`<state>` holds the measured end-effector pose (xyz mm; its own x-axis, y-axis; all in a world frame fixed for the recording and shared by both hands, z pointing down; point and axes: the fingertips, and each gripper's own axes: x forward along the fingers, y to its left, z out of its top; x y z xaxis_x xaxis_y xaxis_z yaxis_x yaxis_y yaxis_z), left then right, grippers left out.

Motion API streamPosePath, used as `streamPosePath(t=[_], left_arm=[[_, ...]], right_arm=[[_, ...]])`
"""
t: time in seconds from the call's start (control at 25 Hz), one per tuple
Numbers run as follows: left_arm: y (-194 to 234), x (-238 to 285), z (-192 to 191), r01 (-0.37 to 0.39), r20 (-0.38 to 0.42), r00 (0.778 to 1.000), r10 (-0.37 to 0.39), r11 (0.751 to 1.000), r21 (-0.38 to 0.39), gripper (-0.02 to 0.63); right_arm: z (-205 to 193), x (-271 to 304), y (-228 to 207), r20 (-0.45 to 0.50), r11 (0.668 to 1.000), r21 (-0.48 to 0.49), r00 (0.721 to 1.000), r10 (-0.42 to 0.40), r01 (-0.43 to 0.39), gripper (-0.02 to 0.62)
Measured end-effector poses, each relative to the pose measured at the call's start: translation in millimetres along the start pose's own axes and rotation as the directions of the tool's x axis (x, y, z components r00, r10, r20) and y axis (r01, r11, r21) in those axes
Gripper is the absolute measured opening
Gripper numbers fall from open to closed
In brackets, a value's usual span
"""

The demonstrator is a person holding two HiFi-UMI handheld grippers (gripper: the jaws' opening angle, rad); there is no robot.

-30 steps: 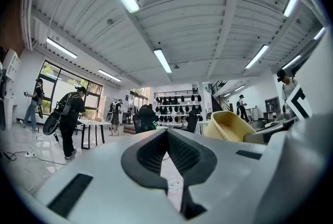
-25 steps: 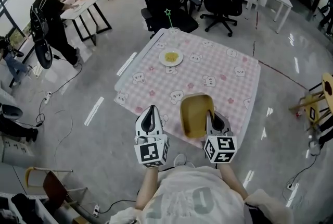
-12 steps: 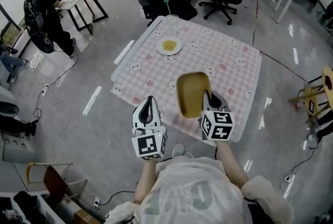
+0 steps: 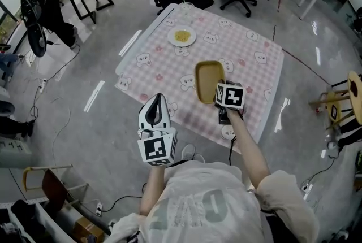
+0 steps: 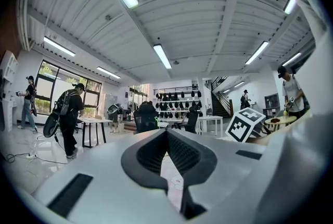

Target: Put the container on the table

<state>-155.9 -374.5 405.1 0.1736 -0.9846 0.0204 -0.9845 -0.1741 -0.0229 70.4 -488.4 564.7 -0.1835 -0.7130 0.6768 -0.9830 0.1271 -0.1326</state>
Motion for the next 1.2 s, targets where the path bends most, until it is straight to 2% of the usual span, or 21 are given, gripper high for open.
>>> streamPosePath(t=[0.24, 0.44, 0.72, 1.04, 1.08, 1.16, 1.2], left_arm=[[9, -7, -6, -0.033, -0.015, 0.999, 0.033, 0.999, -0.014, 0.023], [13, -9, -13, -0.048, -0.021, 0.999, 0.048, 0.999, -0.022, 0.023], [19, -12, -13, -0.064, -0.016, 0.998, 0.064, 0.998, -0.027, 0.023], [18, -15, -12, -0.062, -0.011, 0.998, 0.062, 0.998, -0.027, 0.023], [18, -15, -12, -0.061, -0.011, 0.998, 0.061, 0.998, -0.026, 0.023], [19, -15, -12, -0.060, -0.008, 0.998, 0.060, 0.998, -0.025, 0.023], [20, -15, -12, -0.059, -0.006, 0.998, 0.059, 0.998, -0.025, 0.023]], right_arm=[[-31, 37, -10, -0.171, 0.999, 0.042, 0.985, -0.009, 0.017, 0.031], [-42, 54, -14, -0.222, 0.998, 0.054, 0.975, -0.021, 0.033, 0.031], [-49, 62, -12, -0.242, 0.999, 0.043, 0.970, -0.012, 0.023, 0.031], [-47, 64, -9, -0.223, 0.993, 0.113, 0.973, 0.055, -0.030, 0.037], [-45, 63, -8, -0.215, 0.992, 0.119, 0.975, 0.064, -0.039, 0.047], [-37, 62, -4, -0.191, 0.989, 0.131, 0.978, 0.086, -0.062, 0.144], [-32, 61, -2, -0.174, 0.989, 0.132, 0.981, 0.091, -0.068, 0.151]])
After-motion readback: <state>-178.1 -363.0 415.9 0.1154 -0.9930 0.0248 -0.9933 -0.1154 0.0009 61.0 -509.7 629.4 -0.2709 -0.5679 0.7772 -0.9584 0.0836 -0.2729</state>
